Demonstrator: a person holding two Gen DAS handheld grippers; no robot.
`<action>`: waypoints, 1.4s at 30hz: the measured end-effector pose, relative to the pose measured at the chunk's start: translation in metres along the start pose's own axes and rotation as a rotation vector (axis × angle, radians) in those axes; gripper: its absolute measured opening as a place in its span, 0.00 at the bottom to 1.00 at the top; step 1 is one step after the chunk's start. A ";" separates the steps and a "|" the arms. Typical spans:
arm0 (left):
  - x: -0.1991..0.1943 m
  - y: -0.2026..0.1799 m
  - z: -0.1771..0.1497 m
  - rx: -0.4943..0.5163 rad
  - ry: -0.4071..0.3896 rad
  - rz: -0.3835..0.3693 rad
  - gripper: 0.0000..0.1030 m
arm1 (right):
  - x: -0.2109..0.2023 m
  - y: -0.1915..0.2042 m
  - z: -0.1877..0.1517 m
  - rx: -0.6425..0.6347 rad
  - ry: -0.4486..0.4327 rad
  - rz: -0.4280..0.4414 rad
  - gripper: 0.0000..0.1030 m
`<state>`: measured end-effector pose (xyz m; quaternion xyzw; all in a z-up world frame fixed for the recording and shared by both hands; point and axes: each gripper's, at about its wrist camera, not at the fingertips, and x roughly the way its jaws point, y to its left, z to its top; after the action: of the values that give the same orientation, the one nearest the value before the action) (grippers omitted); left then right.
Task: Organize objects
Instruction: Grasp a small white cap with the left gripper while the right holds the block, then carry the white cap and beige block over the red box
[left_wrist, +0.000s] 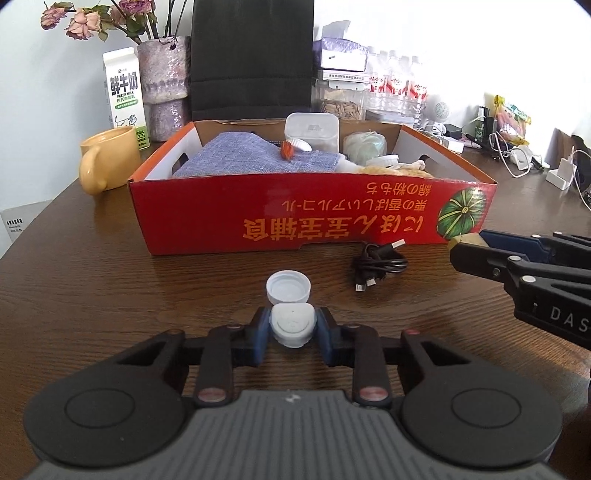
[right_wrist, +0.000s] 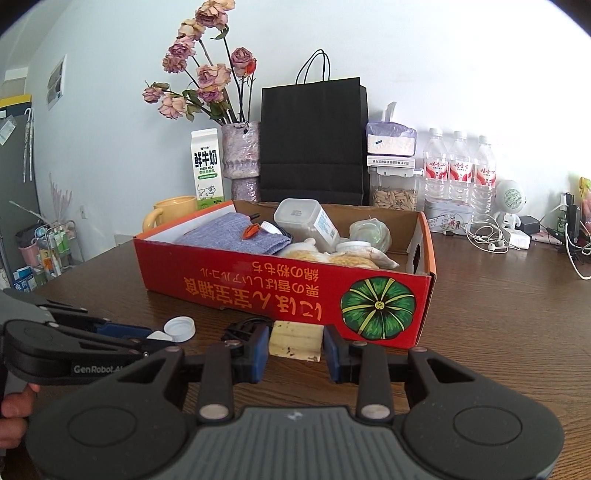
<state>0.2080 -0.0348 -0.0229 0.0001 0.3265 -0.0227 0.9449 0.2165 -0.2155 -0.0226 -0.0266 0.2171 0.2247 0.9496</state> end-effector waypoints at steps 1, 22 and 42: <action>-0.001 0.000 0.000 -0.003 -0.004 -0.003 0.27 | 0.000 0.000 0.000 0.000 0.000 -0.001 0.30; -0.034 0.015 0.056 -0.075 -0.210 -0.039 0.27 | 0.004 0.018 0.031 -0.072 -0.094 -0.003 0.30; 0.034 0.024 0.137 -0.126 -0.239 -0.018 0.27 | 0.083 0.007 0.101 -0.050 -0.125 -0.056 0.30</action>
<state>0.3206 -0.0140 0.0637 -0.0649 0.2125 -0.0103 0.9749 0.3210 -0.1599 0.0338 -0.0423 0.1507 0.2048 0.9662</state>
